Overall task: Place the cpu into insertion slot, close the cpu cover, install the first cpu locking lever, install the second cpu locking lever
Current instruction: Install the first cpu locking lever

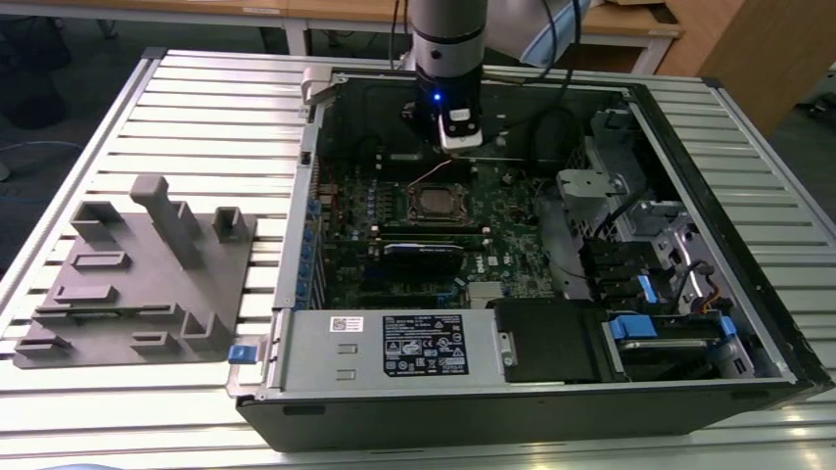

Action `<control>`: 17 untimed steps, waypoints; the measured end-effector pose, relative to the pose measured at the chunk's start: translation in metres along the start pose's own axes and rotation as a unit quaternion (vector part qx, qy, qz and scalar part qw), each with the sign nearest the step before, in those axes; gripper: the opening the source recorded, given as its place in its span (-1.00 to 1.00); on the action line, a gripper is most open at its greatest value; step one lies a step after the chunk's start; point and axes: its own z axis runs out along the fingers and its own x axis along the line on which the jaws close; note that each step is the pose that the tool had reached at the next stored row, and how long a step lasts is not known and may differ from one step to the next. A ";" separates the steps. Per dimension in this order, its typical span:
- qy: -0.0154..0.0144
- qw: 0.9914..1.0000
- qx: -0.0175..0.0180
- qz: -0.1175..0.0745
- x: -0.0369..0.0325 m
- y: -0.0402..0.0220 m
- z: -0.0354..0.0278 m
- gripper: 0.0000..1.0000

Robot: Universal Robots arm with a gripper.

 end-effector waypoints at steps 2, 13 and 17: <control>0.000 1.000 0.000 0.000 -0.0002 0.0004 -0.0025 -0.79; 0.000 1.000 0.000 0.000 -0.0007 0.0014 -0.0082 -0.79; 0.000 1.000 -0.001 0.000 -0.0012 0.0026 -0.0147 -0.79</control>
